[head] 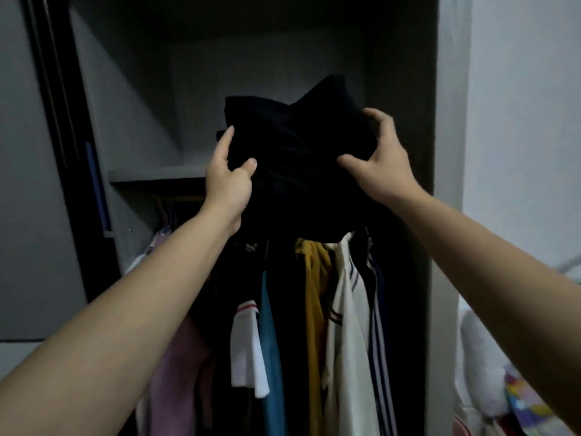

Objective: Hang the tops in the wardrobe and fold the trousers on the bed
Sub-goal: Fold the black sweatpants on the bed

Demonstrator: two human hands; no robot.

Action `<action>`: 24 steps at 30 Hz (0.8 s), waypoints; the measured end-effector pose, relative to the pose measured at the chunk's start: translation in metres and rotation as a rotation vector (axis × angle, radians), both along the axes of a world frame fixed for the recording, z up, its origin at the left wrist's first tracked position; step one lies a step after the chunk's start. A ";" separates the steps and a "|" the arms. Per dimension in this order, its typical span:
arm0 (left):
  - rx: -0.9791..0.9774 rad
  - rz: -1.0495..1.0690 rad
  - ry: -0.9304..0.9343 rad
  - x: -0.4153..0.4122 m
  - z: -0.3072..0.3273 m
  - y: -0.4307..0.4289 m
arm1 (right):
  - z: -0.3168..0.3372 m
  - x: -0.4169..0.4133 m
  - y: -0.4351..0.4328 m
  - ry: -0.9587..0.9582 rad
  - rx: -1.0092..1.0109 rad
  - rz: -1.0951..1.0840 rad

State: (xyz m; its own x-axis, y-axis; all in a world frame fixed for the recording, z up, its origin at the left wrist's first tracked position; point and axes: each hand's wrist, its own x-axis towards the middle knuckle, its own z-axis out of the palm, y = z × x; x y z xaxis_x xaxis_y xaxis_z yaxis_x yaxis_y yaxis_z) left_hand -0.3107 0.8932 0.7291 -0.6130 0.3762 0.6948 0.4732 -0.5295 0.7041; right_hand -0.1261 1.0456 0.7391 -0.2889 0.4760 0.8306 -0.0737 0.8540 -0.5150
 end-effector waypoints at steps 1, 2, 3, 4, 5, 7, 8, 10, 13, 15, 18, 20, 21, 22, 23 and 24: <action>-0.008 0.002 -0.008 -0.008 0.017 0.007 | 0.017 -0.008 0.009 0.005 0.003 0.026; -0.020 0.006 -0.018 -0.017 0.035 0.014 | 0.032 -0.017 0.019 0.016 0.008 0.045; -0.030 0.009 -0.029 -0.025 0.051 0.021 | 0.046 -0.026 0.028 0.031 0.017 0.060; -0.037 0.010 -0.041 -0.034 0.067 0.027 | 0.058 -0.035 0.037 0.044 0.029 0.076; -0.038 0.008 -0.054 -0.042 0.080 0.033 | 0.070 -0.045 0.046 0.054 0.044 0.092; -0.029 0.003 -0.072 -0.058 0.102 0.046 | 0.090 -0.065 0.062 0.059 0.074 0.118; -0.025 0.004 -0.069 -0.067 0.111 0.053 | 0.098 -0.076 0.070 0.056 0.085 0.125; -0.023 0.018 -0.058 -0.085 0.124 0.066 | 0.110 -0.100 0.085 0.052 0.092 0.125; -0.024 0.057 -0.044 -0.120 0.139 0.080 | 0.124 -0.139 0.104 0.056 0.064 0.121; -0.039 0.079 -0.030 -0.147 0.147 0.087 | 0.130 -0.164 0.113 0.062 0.020 0.139; -0.093 0.093 -0.018 -0.195 0.158 0.091 | 0.138 -0.209 0.120 0.058 -0.050 0.171; -0.139 0.081 -0.021 -0.237 0.167 0.092 | 0.146 -0.245 0.122 0.046 -0.086 0.158; -0.164 0.078 -0.014 -0.260 0.172 0.093 | 0.151 -0.264 0.121 0.039 -0.105 0.145; -0.185 0.080 -0.004 -0.282 0.178 0.095 | 0.158 -0.284 0.120 0.033 -0.125 0.134; -0.202 0.089 0.007 -0.304 0.184 0.096 | 0.165 -0.304 0.119 0.028 -0.146 0.127; -0.213 0.101 0.017 -0.326 0.190 0.098 | 0.171 -0.326 0.118 0.023 -0.168 0.119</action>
